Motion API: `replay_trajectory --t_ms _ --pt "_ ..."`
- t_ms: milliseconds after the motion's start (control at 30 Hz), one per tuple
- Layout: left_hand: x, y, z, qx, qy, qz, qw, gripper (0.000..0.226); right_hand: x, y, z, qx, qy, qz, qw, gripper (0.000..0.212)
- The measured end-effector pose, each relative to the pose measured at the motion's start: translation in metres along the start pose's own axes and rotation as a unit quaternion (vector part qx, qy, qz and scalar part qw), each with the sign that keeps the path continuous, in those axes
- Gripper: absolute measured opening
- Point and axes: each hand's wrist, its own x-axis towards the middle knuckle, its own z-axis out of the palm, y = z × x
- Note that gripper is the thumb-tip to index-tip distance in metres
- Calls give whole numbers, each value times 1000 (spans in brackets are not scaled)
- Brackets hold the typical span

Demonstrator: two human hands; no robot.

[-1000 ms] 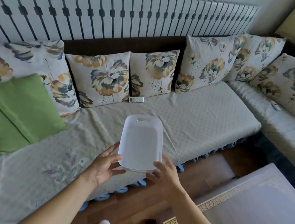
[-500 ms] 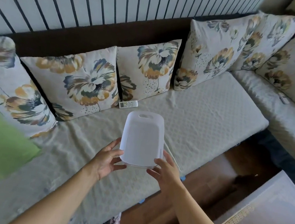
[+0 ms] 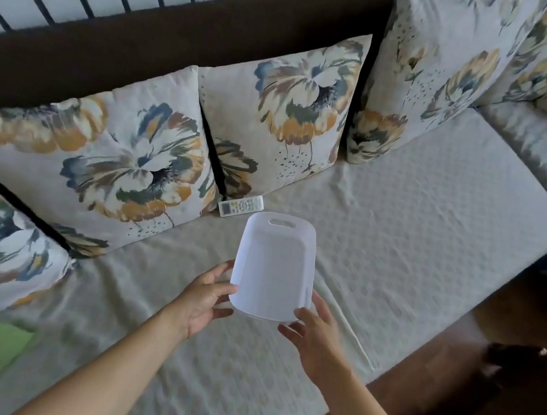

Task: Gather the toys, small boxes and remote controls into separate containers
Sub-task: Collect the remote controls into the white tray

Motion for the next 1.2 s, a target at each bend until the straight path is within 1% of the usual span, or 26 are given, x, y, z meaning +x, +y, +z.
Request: replay_trajectory --t_ms 67,133,200,300,333,367,433,467,567,633,700,733,800,833,867,900,933,967,1033,1067,1100,1133,1167,1200 --pt "44 -1 -6 40 34 17 998 45 34 5 1 2 6 6 1000 58" --pt "88 2 -14 117 91 45 988 51 64 11 -3 4 15 10 1000 57" --pt "133 10 -18 212 123 79 966 52 92 17 -5 3 21 12 1000 57" --pt "194 26 -22 335 149 115 923 55 125 28 -10 1 23 7 1000 57" --pt "213 31 -23 376 156 127 905 55 133 31 -13 4 21 4 1000 57" --pt "233 36 -23 423 165 145 879 55 142 34 -15 6 18 -2 1000 57" --pt "269 41 -23 518 183 180 816 55 156 38 -20 11 13 -15 1000 58" --pt "288 41 -23 553 194 179 790 58 164 41 -24 12 11 -21 1000 59" --pt "326 35 -29 623 221 139 737 73 182 46 -33 24 5 -34 999 59" --pt "338 26 -31 664 246 145 691 77 191 50 -37 33 6 -39 999 60" --pt "341 21 -30 698 277 158 642 77 199 51 -40 40 3 -42 998 60" --pt "339 17 -27 714 284 144 624 75 201 54 -43 43 3 -36 998 60" --pt "336 13 -27 730 290 131 605 69 203 54 -41 47 2 -40 998 59" --pt "335 11 -28 734 286 130 602 64 203 54 -41 52 6 -37 998 58" --pt "332 12 -26 731 283 132 607 59 204 53 -40 59 10 -34 998 58" --pt "332 10 -28 718 281 133 623 54 204 53 -39 64 15 -31 997 58" --pt "328 10 -27 695 282 129 649 51 205 53 -38 64 18 -28 997 58" --pt "322 11 -25 661 283 120 685 50 205 52 -36 64 19 -25 997 58" --pt "303 16 -12 545 299 113 775 49 203 48 -36 58 30 -22 998 60" --pt "289 18 -1 495 301 119 806 48 202 46 -36 52 37 -24 998 61" --pt "273 20 11 472 295 135 820 46 201 44 -35 48 40 -27 998 62" --pt "256 22 24 477 279 154 819 45 198 41 -34 44 42 -29 998 62" --pt "241 20 38 498 256 169 811 44 196 40 -32 41 43 -32 998 62" --pt "228 17 53 526 237 184 796 42 193 37 -30 41 47 -33 998 61"
